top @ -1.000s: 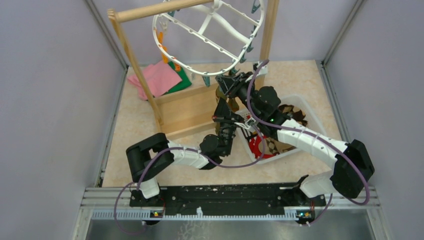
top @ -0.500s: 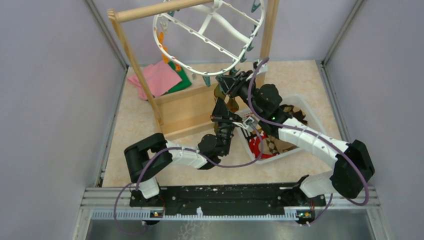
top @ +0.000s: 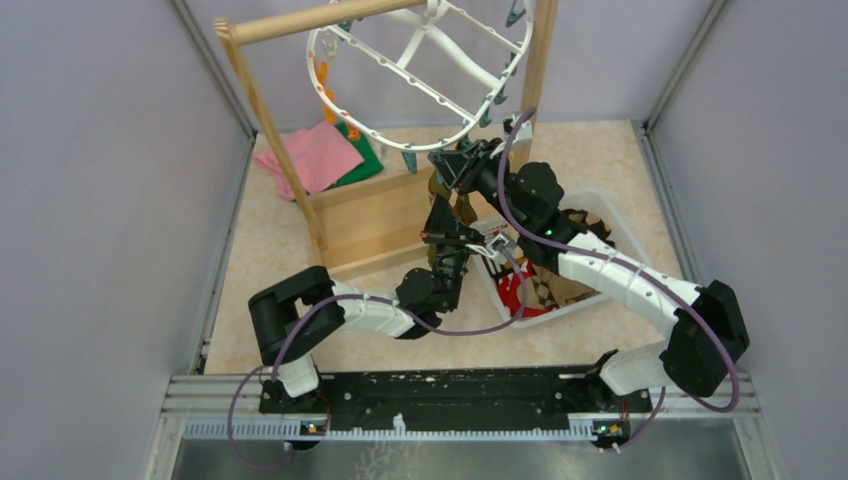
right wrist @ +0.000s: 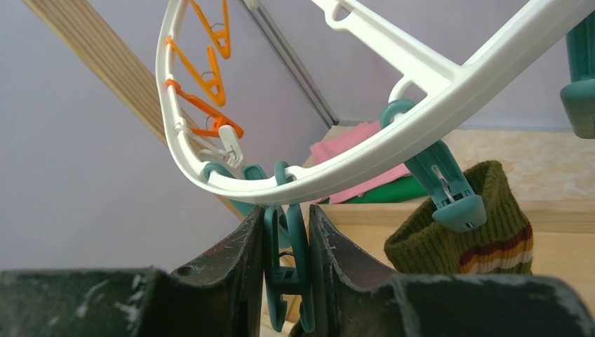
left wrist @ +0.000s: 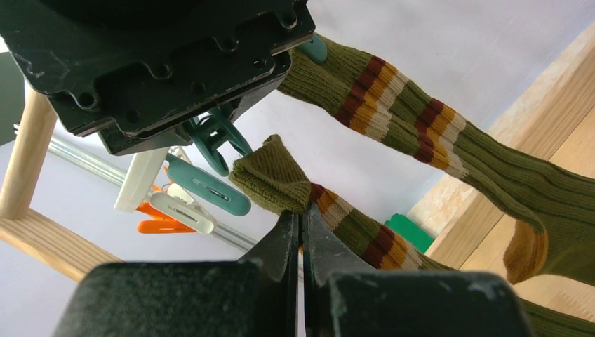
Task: Clip the socks to the hanger
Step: Clamp the sock onto the hanger, then pick up the sock from the bin.
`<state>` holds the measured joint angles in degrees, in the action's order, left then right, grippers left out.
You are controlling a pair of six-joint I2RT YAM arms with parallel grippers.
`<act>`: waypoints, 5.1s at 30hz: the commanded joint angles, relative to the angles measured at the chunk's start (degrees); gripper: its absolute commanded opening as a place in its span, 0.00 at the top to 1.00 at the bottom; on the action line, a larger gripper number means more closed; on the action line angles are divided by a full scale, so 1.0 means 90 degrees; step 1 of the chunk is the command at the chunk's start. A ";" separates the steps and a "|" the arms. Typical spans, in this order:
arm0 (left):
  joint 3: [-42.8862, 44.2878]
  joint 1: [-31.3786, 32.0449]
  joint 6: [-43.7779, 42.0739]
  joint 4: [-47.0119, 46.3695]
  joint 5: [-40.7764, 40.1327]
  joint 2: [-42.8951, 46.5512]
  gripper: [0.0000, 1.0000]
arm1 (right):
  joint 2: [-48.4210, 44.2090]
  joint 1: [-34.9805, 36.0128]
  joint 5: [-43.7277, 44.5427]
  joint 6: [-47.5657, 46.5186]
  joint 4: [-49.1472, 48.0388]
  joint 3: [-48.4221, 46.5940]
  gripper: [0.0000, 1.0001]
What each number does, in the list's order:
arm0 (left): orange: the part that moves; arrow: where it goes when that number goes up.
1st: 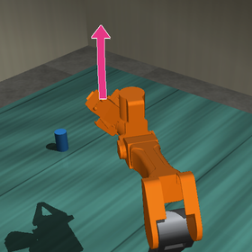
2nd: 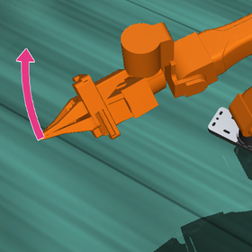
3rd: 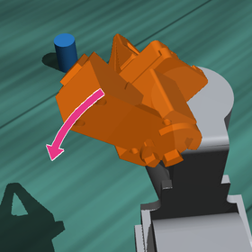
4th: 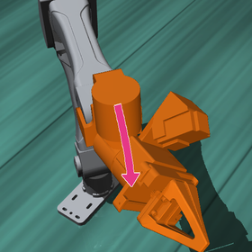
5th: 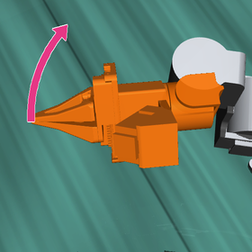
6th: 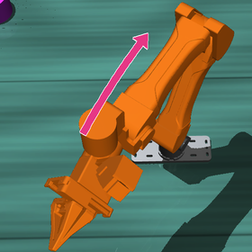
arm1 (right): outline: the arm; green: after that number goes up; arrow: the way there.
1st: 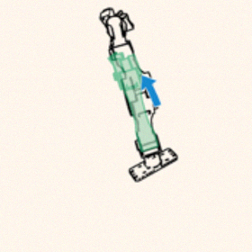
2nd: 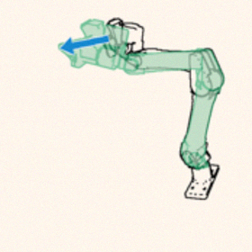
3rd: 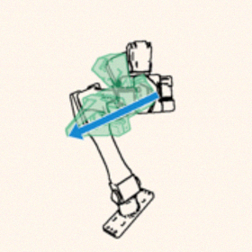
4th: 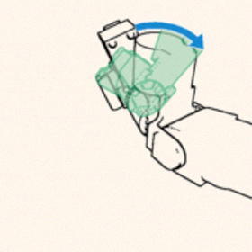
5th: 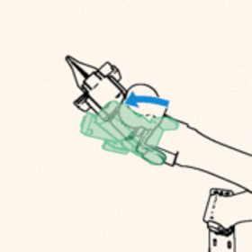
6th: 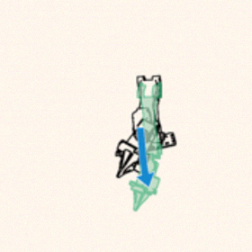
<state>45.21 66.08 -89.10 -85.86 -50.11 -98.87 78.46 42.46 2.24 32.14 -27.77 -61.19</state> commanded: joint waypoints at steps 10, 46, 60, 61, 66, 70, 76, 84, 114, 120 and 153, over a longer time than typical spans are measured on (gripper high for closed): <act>0.0331 -0.0082 -0.0447 -0.1874 -0.0063 0.0017 1.00 | 0.0085 -0.0050 -0.0064 0.0078 0.1190 -0.0390 1.00; 0.1021 -0.0126 -0.0781 -0.1868 -0.0367 -0.0528 1.00 | 0.0309 -0.0048 0.0236 -0.0114 0.1816 -0.0821 1.00; 0.1292 -0.0126 -0.0932 -0.1867 -0.0509 -0.0629 1.00 | 0.0303 -0.0030 0.0365 -0.0324 0.1971 -0.0845 1.00; 0.1310 -0.0121 -0.0932 -0.1865 -0.0528 -0.0624 1.00 | 0.0317 -0.0022 0.0412 -0.0371 0.1988 -0.0840 1.00; 0.1381 -0.0092 -0.0911 -0.1860 -0.0575 -0.0539 1.00 | 0.0325 -0.0025 0.0435 -0.0383 0.1984 -0.0851 1.00; 0.1430 -0.0057 -0.0896 -0.1826 -0.0582 -0.0571 1.00 | 0.0354 -0.0025 0.0414 -0.0382 0.1969 -0.0882 1.00; 0.1430 -0.0028 -0.0755 -0.1716 -0.0637 -0.0594 1.00 | 0.0368 -0.0020 0.0263 -0.0272 0.1980 -0.0907 0.89; 0.1439 -0.0028 -0.0735 -0.1704 -0.0662 -0.0567 0.96 | 0.0355 -0.0028 0.0139 -0.0223 0.1997 -0.0943 0.65; -0.0394 0.0303 0.7845 0.6788 0.1587 0.3199 0.01 | -0.1241 -0.0608 -0.0810 -0.1992 0.2739 0.0064 0.01; -0.1200 0.0234 0.8745 0.7099 0.2828 0.4224 0.01 | -0.1805 -0.0843 -0.1101 -0.2933 0.3573 0.0214 0.01; -0.3353 -0.2214 1.2303 0.4903 0.8112 0.4971 0.01 | -0.3731 -0.3843 -0.3714 -0.5828 0.6601 0.2015 0.01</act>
<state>14.63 46.54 19.20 -37.85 21.71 -54.02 46.11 9.72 -27.03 -22.59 38.17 -44.86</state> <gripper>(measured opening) 0.989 0.985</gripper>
